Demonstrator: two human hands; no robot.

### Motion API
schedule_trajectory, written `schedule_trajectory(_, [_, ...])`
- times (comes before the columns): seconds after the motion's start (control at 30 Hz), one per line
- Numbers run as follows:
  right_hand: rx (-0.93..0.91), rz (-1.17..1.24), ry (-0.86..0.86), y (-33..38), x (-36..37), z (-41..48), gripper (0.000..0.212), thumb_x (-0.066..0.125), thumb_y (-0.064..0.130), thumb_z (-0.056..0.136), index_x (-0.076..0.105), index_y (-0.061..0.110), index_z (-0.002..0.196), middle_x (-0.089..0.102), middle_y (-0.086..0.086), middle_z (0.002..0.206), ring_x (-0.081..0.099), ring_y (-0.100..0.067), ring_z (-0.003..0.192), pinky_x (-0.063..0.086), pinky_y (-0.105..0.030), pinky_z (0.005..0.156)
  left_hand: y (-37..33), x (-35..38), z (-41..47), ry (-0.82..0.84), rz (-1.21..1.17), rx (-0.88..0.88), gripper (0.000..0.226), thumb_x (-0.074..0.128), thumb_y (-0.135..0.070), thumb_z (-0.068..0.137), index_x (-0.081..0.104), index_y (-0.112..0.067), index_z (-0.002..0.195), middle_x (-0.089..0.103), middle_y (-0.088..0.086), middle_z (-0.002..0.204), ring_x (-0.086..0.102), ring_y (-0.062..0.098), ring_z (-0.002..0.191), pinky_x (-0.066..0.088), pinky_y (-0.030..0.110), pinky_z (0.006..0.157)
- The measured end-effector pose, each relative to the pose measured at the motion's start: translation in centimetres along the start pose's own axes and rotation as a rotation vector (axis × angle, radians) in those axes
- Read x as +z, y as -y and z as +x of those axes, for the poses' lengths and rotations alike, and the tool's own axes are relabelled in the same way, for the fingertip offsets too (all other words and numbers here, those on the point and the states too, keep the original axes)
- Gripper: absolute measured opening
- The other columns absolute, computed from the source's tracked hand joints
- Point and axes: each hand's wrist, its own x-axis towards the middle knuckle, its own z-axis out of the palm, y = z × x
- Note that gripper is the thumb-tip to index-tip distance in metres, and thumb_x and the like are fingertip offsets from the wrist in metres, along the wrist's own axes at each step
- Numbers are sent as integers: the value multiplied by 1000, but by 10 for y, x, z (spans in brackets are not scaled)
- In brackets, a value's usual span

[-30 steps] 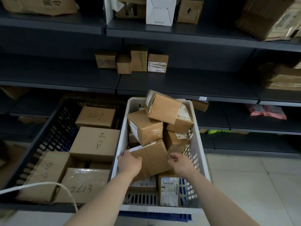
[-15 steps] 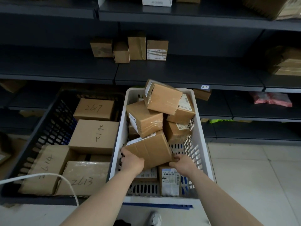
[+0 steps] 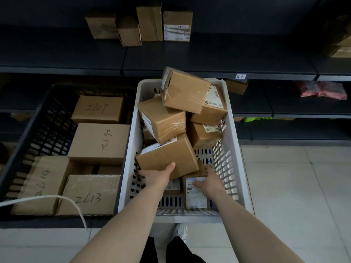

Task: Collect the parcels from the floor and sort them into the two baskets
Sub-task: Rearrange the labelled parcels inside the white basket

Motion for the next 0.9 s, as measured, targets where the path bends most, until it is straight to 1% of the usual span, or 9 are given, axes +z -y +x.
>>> schedule_trajectory(0.13, [48,10,-15,-4,-1,7,65,63,38,91,33,27,148,59,-4,131,58,-27,113,49,-40,94,0,5,2,-39,13,-14,124,82,-53,65,3,-8,150,27,18,152,39,35,132,38,46,105])
schedule_trajectory(0.3, [71,-46,-40,-2,-1,15,58,56,44,93,37,20,142,64,-7,119,61,-27,101,44,-33,73,0,7,2,-60,39,7,123,80,-55,67,2,-10,150,23,18,153,36,36,133,36,46,106])
schedule_trajectory(0.4, [91,17,-107,-2,1,13,58,60,39,92,34,14,137,64,-7,104,57,-24,84,46,-34,71,-1,7,1,-66,58,24,123,79,-56,67,0,-11,150,21,18,154,36,36,134,36,47,106])
schedule_trajectory(0.47, [93,51,-142,-4,3,12,60,64,36,89,34,11,134,61,-5,98,58,-24,83,51,-37,75,-2,6,0,-71,68,25,123,78,-57,68,0,-11,151,21,17,154,35,36,134,35,47,106])
schedule_trajectory(0.53, [71,37,-139,-4,6,9,69,70,38,83,36,11,135,62,-5,106,60,-24,90,54,-39,81,-2,5,-1,-72,67,24,123,78,-57,68,0,-10,151,20,17,154,35,36,134,35,48,106])
schedule_trajectory(0.57, [67,19,-127,-3,7,8,78,74,41,77,35,11,137,60,-6,113,60,-25,98,54,-39,85,-3,4,-2,-72,65,25,123,78,-57,68,0,-10,151,20,17,154,34,36,134,35,48,106])
schedule_trajectory(0.67, [92,-30,-105,3,14,5,102,82,50,64,25,11,139,43,-11,133,50,-31,122,48,-42,98,-4,4,-1,-74,54,28,120,78,-56,69,3,-9,150,22,17,154,35,36,134,35,47,106])
schedule_trajectory(0.77, [96,-114,-113,5,20,6,103,85,50,63,19,14,134,35,-15,134,46,-32,124,46,-42,99,-4,4,1,-70,46,30,121,77,-58,68,2,-9,150,22,18,154,37,36,134,36,46,106])
schedule_trajectory(0.9, [64,-139,-135,5,23,10,91,83,45,68,20,13,127,39,-16,128,50,-33,116,48,-41,92,-5,5,3,-55,49,38,122,76,-58,70,-1,-9,150,21,18,154,37,36,134,36,46,106])
